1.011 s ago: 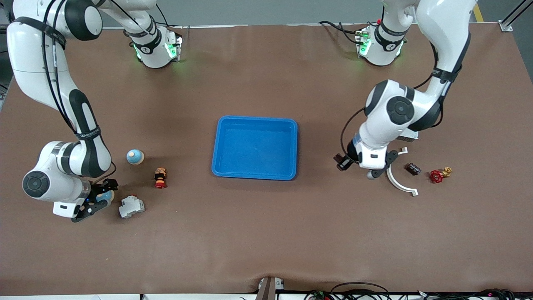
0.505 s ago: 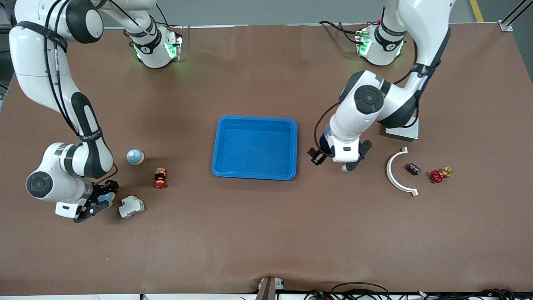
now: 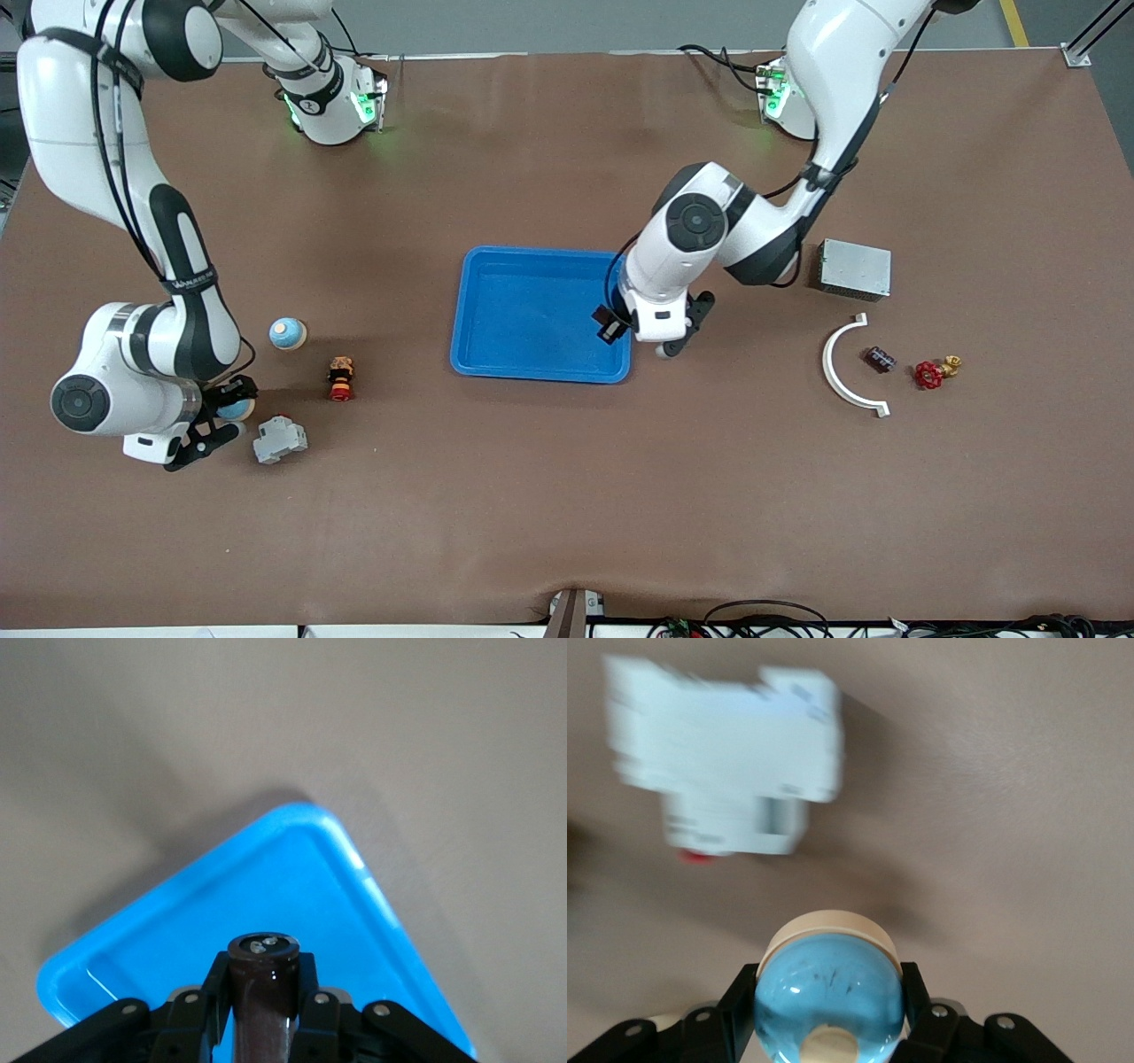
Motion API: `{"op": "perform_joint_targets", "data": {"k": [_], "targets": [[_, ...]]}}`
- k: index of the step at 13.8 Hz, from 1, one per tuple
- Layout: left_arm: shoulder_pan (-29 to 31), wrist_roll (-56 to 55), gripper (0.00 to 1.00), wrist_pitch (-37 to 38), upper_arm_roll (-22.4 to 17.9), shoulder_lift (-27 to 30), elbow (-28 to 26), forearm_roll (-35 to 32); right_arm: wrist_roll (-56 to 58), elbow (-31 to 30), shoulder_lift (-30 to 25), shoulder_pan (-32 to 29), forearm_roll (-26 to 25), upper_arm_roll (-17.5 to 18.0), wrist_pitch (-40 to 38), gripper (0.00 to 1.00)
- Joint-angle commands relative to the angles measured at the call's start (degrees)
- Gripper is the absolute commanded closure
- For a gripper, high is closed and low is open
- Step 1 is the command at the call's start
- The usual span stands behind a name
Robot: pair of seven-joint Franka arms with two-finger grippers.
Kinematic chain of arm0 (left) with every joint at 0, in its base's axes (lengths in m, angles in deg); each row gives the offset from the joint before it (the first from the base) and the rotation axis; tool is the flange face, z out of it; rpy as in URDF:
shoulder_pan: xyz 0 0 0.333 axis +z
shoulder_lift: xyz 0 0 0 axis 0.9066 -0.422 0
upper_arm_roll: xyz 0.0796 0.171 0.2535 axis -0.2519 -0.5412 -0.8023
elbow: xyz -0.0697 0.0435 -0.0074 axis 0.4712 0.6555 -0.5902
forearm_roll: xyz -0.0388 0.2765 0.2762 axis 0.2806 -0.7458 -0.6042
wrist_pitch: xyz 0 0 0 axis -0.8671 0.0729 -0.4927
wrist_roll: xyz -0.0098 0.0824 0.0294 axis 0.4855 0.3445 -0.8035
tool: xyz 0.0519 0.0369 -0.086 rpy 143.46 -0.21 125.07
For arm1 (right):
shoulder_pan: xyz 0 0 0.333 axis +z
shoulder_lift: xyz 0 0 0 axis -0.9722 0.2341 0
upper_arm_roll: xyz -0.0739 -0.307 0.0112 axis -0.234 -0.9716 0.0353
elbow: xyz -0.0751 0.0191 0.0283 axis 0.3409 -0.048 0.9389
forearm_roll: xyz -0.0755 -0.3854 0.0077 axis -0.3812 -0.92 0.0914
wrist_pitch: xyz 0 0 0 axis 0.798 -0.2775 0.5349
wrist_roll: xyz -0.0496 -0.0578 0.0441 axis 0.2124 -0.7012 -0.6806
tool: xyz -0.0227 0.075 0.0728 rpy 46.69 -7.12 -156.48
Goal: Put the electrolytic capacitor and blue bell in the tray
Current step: 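Carry the capacitor and bell over the blue tray with both grippers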
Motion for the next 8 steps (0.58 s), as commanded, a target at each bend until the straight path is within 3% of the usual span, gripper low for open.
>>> {"op": "perform_joint_targets", "data": {"k": [1,2,4,6,7,8], "targets": [[-2.0,-3.6,1.0,1.2,-0.6,-3.5,2.8,-1.1,-16.1,-2.0,-8.6,7.3,1.0,0.2,-8.5,0.9],[-2.7,-4.1,1.0,1.2,-0.6,-4.3,2.5,-1.3,-21.7,-2.0,-9.9,9.9,1.6,0.4,-10.6,0.9],[-3.3,-4.9,1.0,1.3,-0.5,-5.3,1.9,-1.7,-30.6,-2.4,-11.1,14.8,7.5,0.6,-12.7,0.91],[-3.7,-5.6,1.0,2.6,-0.6,-6.3,1.5,-1.7,-38.2,-2.7,-11.0,19.4,13.2,0.6,-12.3,0.91],[-3.7,-5.6,1.0,4.2,-0.7,-6.4,1.4,-1.8,-43.0,-3.0,-10.9,22.4,13.4,0.6,-11.3,0.91],[-3.7,-5.6,0.89,6.0,-0.8,-6.6,1.3,-2.3,-49.1,-3.6,-10.8,25.9,13.4,0.5,-8.8,0.91]]}}
